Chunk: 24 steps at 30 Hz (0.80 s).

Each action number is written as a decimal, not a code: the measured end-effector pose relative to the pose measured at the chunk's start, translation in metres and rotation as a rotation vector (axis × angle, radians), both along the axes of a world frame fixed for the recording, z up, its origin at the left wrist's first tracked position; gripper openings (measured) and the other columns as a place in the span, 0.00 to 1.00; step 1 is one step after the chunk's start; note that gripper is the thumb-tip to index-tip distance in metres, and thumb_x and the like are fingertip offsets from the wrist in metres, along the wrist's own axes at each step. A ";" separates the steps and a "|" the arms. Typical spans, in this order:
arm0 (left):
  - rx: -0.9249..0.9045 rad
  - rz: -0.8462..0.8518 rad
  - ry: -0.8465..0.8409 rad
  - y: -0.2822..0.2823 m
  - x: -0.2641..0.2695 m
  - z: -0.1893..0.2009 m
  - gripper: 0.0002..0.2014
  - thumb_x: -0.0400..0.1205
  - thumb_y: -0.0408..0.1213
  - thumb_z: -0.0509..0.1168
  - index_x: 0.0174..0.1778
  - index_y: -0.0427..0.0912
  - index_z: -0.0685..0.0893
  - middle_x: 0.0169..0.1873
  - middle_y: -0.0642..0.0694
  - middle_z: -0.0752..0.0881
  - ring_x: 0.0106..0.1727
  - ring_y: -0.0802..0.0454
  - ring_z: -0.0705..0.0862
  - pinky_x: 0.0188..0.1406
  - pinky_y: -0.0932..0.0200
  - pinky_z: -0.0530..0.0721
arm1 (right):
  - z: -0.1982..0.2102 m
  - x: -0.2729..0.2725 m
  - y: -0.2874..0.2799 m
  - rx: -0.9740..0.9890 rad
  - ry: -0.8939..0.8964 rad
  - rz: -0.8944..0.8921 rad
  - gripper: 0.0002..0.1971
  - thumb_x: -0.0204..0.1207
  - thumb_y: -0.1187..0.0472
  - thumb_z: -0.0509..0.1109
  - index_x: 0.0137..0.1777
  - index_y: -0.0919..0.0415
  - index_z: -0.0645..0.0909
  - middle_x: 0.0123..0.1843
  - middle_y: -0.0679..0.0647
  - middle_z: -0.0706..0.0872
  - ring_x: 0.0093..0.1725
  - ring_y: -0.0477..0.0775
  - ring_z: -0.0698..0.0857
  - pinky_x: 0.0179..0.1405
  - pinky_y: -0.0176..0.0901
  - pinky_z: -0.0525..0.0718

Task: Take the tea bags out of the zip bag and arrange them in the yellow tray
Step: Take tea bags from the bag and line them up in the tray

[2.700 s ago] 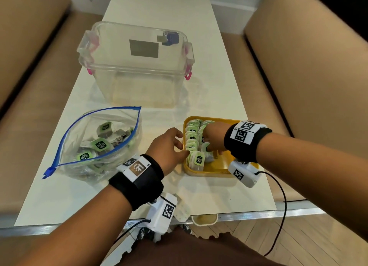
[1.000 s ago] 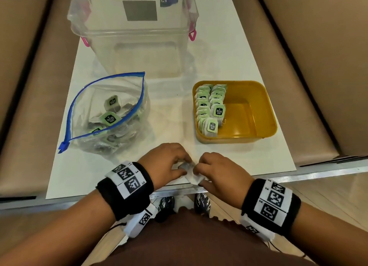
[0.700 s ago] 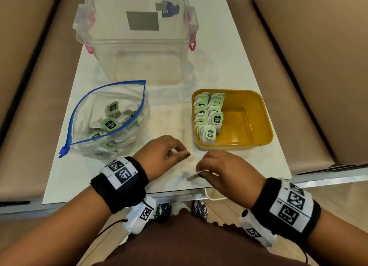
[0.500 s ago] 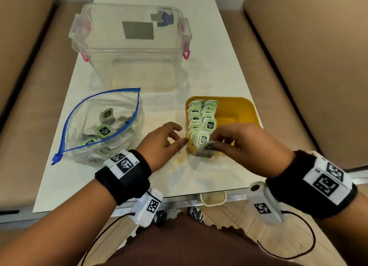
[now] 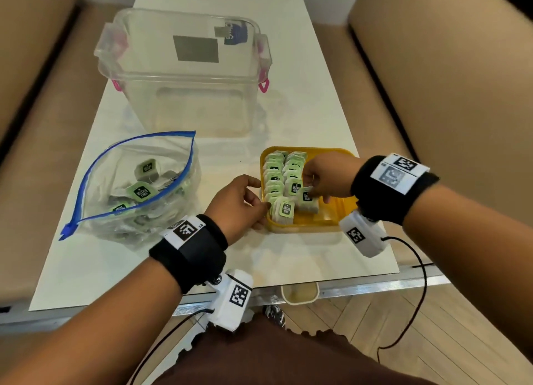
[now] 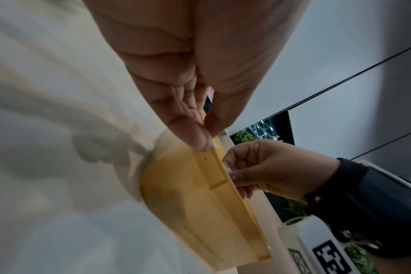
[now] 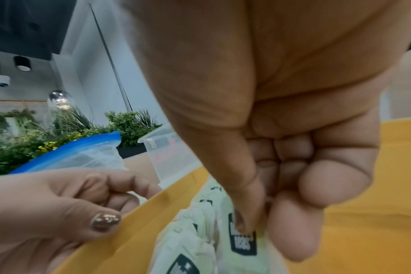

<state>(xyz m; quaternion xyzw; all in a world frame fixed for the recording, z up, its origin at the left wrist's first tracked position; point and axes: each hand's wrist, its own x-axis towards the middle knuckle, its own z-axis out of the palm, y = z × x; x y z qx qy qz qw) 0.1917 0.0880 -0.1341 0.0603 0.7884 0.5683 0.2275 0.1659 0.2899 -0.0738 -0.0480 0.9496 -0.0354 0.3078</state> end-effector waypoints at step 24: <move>0.011 0.038 0.007 0.001 0.005 -0.003 0.16 0.79 0.30 0.68 0.62 0.43 0.75 0.37 0.43 0.83 0.33 0.44 0.89 0.33 0.58 0.88 | -0.011 -0.020 -0.006 -0.169 -0.129 -0.179 0.02 0.80 0.64 0.68 0.47 0.59 0.76 0.41 0.59 0.91 0.27 0.46 0.87 0.35 0.34 0.84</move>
